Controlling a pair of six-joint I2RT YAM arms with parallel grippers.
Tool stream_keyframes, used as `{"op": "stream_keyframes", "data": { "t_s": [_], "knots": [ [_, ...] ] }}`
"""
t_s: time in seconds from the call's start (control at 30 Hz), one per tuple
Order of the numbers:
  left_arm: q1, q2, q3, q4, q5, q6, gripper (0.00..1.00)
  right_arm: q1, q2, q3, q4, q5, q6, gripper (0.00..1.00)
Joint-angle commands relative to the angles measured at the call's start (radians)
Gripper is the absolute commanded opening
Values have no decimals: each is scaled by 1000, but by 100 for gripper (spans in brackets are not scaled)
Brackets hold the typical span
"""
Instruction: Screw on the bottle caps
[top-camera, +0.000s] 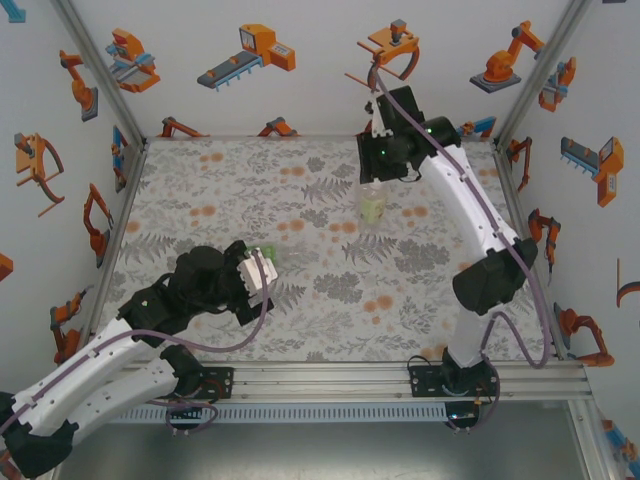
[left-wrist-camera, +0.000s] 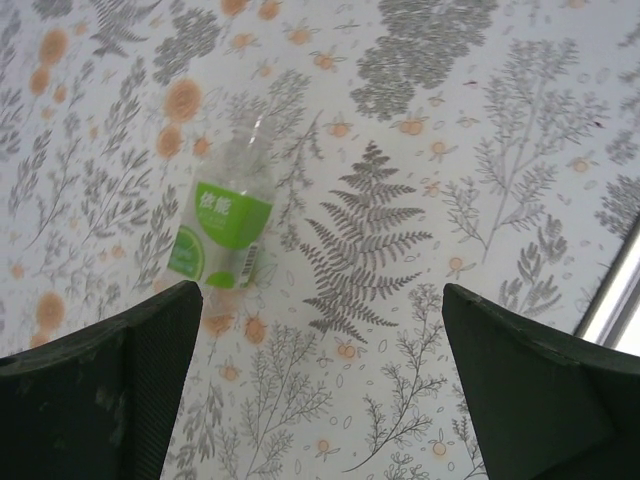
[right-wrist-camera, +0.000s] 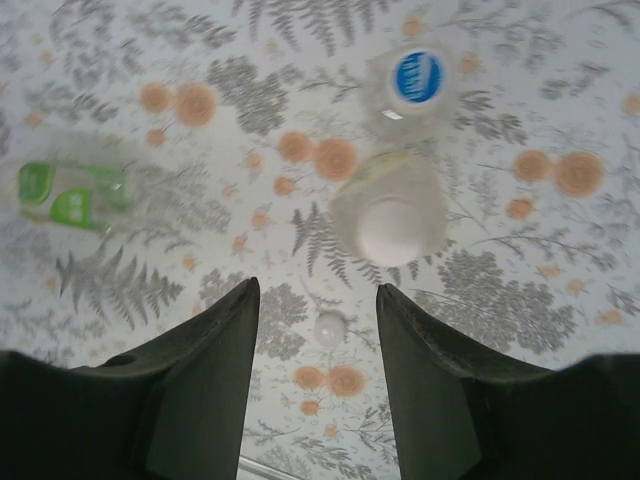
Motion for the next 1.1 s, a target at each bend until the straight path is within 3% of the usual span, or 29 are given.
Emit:
{"op": "stream_keyframes", "data": {
  "t_s": [0.0,0.23,0.43,0.6,0.83,1.07],
  "knots": [
    [36,-18,25,19,-116,-111,98,49,-89,-150,214,-205,-138,50],
    [213,-78,63,-48,-84,-202,98,147,-136,-419,463,-422,-427,68],
    [220,-164,2,9,-77,-209,100,226,-35,-438,454,-512,-674,75],
    [219,-174,-1,-3,-80,-179,100,302,89,-401,422,-486,-867,84],
    [220,-150,-3,-3,-52,-172,99,352,284,-256,394,-431,-895,86],
    [219,-130,3,-1,-56,-161,99,377,413,-162,397,-472,-895,86]
  ]
}}
